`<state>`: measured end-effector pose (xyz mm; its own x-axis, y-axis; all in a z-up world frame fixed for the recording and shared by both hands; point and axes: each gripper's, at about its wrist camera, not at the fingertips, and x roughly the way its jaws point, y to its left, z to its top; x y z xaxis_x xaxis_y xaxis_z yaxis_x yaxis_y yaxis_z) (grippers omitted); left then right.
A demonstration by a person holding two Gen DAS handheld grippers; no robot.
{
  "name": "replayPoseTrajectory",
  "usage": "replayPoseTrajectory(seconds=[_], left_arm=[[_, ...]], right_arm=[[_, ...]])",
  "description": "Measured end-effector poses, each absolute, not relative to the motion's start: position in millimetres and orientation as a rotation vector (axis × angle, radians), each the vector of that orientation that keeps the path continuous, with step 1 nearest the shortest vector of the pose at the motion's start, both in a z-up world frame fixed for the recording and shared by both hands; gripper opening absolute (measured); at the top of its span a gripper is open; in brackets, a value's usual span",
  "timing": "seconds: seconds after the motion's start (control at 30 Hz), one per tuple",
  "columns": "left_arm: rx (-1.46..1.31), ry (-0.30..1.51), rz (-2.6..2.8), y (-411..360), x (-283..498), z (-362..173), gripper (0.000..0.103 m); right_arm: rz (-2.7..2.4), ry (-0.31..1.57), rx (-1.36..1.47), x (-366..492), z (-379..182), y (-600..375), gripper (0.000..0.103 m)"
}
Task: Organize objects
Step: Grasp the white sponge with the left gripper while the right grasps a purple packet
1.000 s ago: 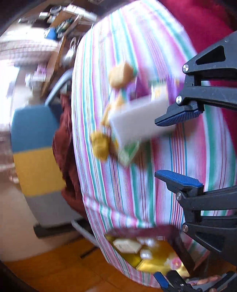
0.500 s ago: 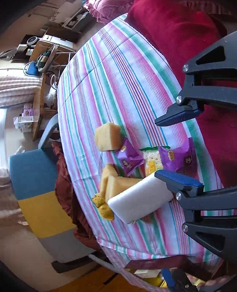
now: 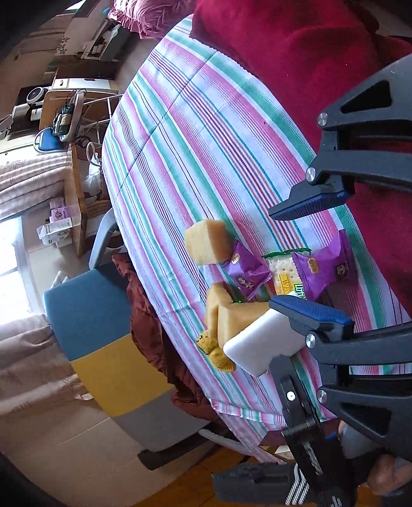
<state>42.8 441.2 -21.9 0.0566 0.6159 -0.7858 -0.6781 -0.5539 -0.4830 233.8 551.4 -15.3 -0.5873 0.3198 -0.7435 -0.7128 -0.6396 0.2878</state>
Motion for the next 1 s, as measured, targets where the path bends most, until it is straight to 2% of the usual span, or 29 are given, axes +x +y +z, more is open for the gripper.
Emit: replayPoseTrajectory(seconds=[0.3,0.37,0.4,0.43,0.47,0.5,0.7,1.0], left_arm=[[-1.400,0.093,1.703,464.7,45.1,-32.6,0.103],[-1.382,0.120,1.710,469.5,46.8,-34.8,0.099],[-1.364,0.134,1.706,471.2,48.2,-34.8,0.085],[-1.352,0.148,1.699,472.7,50.3,-34.1,0.058],[-1.343,0.171,1.691,474.1,53.0,-33.9,0.051],[-1.324,0.191,1.681,474.3,55.9,-33.3,0.053],[-1.230,0.220,1.671,447.1,61.9,-29.4,0.051],[-1.198,0.184,1.695,385.3,45.0,-17.8,0.052]], right_arm=[[2.230,0.784,-0.878,233.8,-16.7,552.9,0.049],[2.230,0.785,-0.878,233.7,-16.8,552.8,0.049],[2.232,0.786,-0.879,233.7,-16.8,552.9,0.049],[2.232,0.786,-0.879,233.6,-16.8,552.9,0.049],[2.233,0.786,-0.880,233.1,-16.9,552.9,0.050],[2.232,0.785,-0.882,233.3,-16.9,553.1,0.050],[2.238,0.764,-0.948,226.1,-19.2,553.0,0.050],[2.232,0.677,-1.335,188.2,-44.4,544.8,0.050]])
